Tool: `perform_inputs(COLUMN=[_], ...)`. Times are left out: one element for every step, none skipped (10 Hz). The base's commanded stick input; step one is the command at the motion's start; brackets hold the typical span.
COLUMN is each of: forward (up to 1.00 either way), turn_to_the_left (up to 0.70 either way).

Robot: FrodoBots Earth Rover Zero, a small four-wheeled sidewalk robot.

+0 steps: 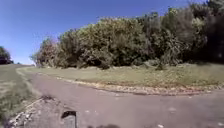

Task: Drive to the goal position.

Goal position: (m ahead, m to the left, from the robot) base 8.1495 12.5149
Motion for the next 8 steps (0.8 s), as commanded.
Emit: perform_inputs(forward=[0.85,0.85,0.85,0.85,0.85,0.85,0.85,0.85], turn_to_the_left=[0.00,0.00,0.00,0.00,0.00,0.17,0.27,0.27])
